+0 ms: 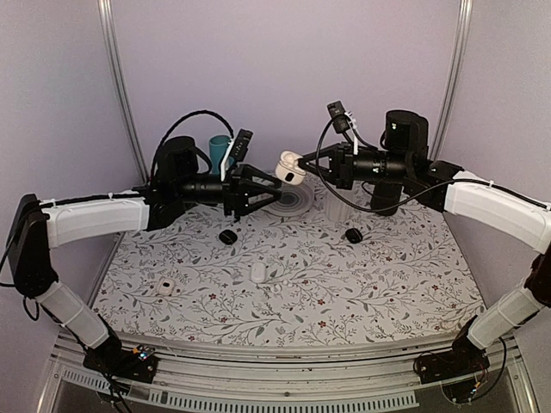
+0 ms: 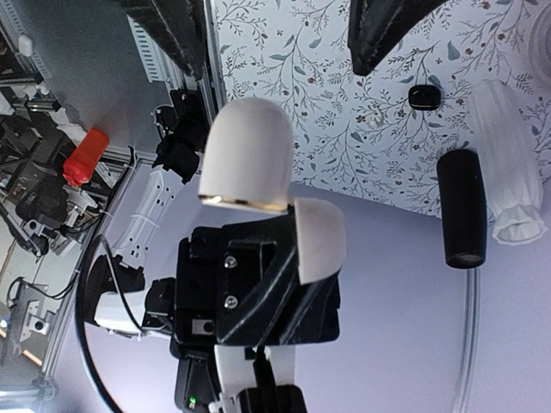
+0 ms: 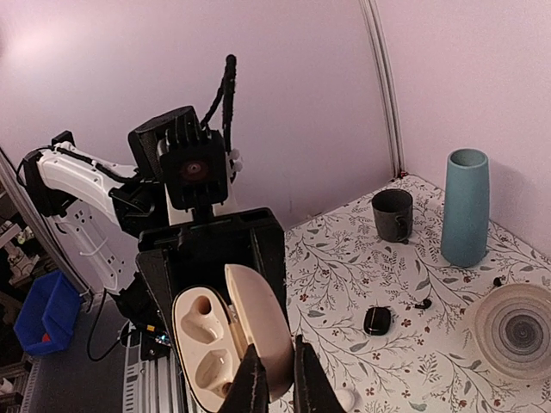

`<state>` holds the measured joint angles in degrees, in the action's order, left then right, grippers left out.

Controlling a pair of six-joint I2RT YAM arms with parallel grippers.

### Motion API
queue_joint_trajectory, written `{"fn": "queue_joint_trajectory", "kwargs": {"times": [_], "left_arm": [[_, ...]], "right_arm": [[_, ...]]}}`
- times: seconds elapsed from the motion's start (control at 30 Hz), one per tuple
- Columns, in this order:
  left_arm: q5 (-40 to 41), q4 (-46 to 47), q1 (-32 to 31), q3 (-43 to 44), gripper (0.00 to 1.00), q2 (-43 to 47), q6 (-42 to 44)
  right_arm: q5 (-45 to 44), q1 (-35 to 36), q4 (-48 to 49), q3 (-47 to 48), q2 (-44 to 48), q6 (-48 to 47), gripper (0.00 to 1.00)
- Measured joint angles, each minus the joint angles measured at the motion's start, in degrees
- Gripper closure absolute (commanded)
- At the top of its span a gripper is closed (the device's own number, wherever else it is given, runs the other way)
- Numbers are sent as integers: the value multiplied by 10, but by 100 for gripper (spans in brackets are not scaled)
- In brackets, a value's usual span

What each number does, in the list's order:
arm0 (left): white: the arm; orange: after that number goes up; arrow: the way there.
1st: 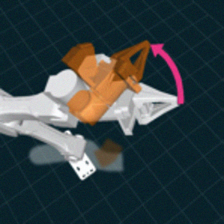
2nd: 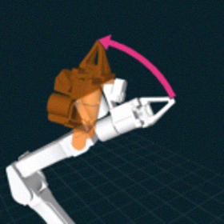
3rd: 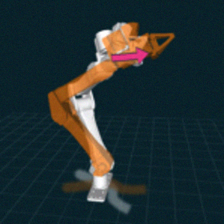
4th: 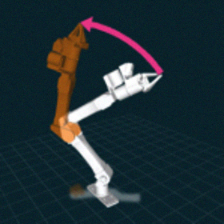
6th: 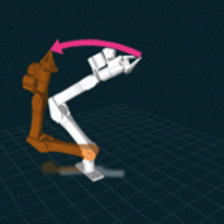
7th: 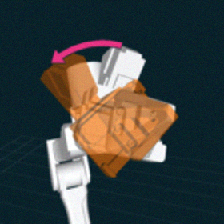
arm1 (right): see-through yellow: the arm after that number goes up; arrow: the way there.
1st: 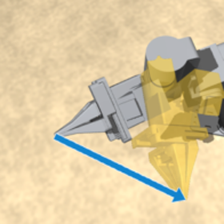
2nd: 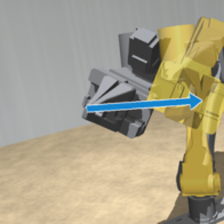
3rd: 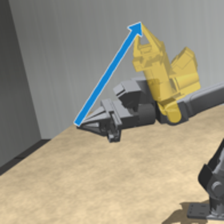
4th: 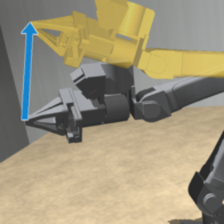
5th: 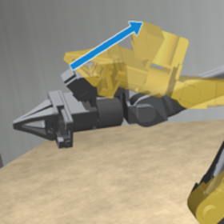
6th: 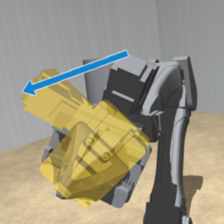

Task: Insert the wireless bluetooth earbuds into the charging case
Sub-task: Pass from the left arm to the right, then pass from the right arm to the left

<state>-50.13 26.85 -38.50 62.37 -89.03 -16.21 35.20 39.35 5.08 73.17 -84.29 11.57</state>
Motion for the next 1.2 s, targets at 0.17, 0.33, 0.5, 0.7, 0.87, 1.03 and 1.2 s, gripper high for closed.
{"fn": "queue_joint_trajectory", "kwargs": {"times": [0.17, 0.33, 0.5, 0.7, 0.87, 1.03, 1.2], "left_arm": [[-3, -47, 0, 8, 47, 4, 29], [-5, -59, -1, 9, 48, 7, 40], [-4, -55, -3, 9, 51, 14, 40], [-4, -42, -10, 9, 53, 14, 37], [-4, -35, -15, 9, 55, 14, 35], [-3, -34, -17, 9, 57, 14, 35], [-2, -24, -20, 9, 63, 14, 34]], "right_arm": [[0, 0, -52, 26, 2, -52, 96], [0, 6, -94, 43, 2, -85, 96], [-3, 16, -117, 51, 2, -109, 96], [-4, 23, -128, 58, -4, -120, 96], [-7, 23, -137, 64, -10, -123, 96], [-8, 23, -140, 65, -14, -123, 96], [-9, 24, -142, 72, -20, -122, 96]]}}
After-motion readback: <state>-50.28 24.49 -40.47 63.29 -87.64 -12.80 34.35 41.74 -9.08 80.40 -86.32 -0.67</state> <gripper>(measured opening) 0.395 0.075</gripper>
